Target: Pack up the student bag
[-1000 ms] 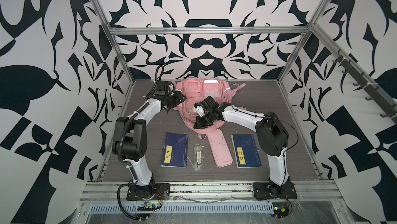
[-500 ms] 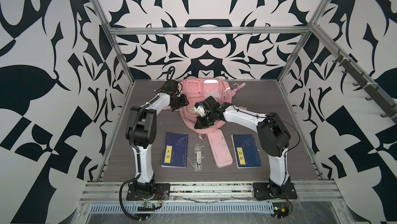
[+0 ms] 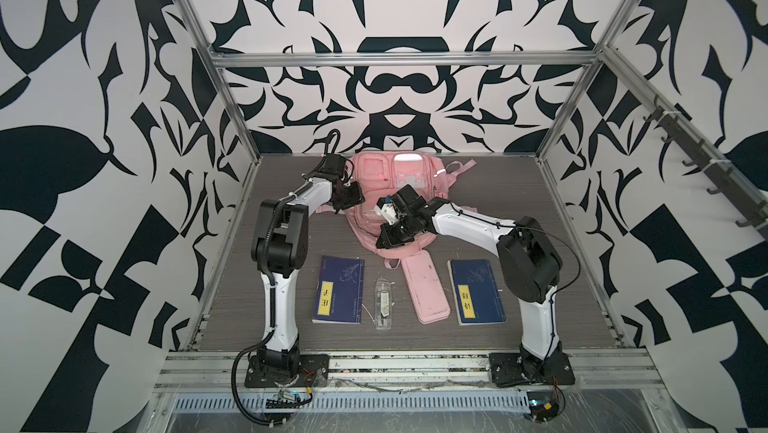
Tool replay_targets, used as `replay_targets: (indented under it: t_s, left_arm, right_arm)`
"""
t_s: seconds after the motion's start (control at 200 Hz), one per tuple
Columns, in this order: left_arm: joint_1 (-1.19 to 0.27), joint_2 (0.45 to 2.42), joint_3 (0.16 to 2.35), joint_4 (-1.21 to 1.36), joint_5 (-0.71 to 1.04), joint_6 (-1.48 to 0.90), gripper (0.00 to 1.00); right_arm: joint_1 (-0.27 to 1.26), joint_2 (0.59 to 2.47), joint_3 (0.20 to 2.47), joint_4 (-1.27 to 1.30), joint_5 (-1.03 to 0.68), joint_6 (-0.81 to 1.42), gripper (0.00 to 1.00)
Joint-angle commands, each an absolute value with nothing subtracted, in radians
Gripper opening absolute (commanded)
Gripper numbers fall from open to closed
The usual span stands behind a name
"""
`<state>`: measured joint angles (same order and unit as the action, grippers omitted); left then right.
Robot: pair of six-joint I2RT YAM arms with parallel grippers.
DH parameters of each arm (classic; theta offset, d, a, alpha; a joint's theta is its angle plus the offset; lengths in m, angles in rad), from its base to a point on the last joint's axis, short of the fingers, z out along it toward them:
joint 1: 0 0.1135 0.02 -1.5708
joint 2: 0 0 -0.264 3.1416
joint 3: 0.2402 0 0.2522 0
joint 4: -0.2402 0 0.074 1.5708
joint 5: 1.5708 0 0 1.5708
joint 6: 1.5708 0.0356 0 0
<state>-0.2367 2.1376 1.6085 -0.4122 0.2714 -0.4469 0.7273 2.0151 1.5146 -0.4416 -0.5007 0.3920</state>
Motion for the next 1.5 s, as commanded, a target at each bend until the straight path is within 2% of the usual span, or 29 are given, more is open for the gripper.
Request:
replay_targets:
  t_s: [0.0, 0.21, 0.47, 0.57, 0.88, 1.18, 1.325, 1.41, 1.45, 1.495]
  left_arm:
    - [-0.214, 2.137, 1.575, -0.363, 0.303, -0.492, 0.00]
    - [-0.145, 2.015, 1.381, -0.199, 0.319, -0.604, 0.00]
    - [-0.103, 1.804, 0.990, 0.194, 0.251, -0.938, 0.00]
    - [-0.112, 1.776, 0.912, 0.308, 0.245, -1.047, 0.00]
    - [-0.127, 1.770, 0.884, 0.439, 0.258, -1.163, 0.00]
    - [-0.147, 1.752, 0.873, 0.464, 0.260, -1.189, 0.00]
    - [-0.154, 1.743, 0.854, 0.464, 0.261, -1.183, 0.00]
    - [-0.153, 1.732, 0.844, 0.436, 0.271, -1.164, 0.00]
    - [-0.153, 1.722, 0.848, 0.401, 0.273, -1.141, 0.06]
    - [-0.153, 1.707, 0.856, 0.345, 0.276, -1.104, 0.19]
  right_arm:
    - [0.723, 2.013, 1.571, -0.464, -0.506, 0.369, 0.00]
    - [0.723, 2.028, 1.619, -0.495, -0.505, 0.356, 0.00]
    - [0.748, 2.075, 1.717, -0.550, -0.514, 0.347, 0.00]
    - [0.769, 2.113, 1.764, -0.573, -0.515, 0.343, 0.00]
    - [0.829, 2.232, 1.923, -0.630, -0.517, 0.346, 0.00]
    - [0.848, 2.367, 2.095, -0.619, -0.528, 0.408, 0.00]
    - [0.841, 2.364, 2.101, -0.596, -0.497, 0.422, 0.00]
    - [0.822, 2.309, 2.023, -0.558, -0.485, 0.428, 0.00]
    - [0.809, 2.268, 1.962, -0.530, -0.481, 0.433, 0.00]
    - [0.790, 2.219, 1.891, -0.505, -0.479, 0.434, 0.00]
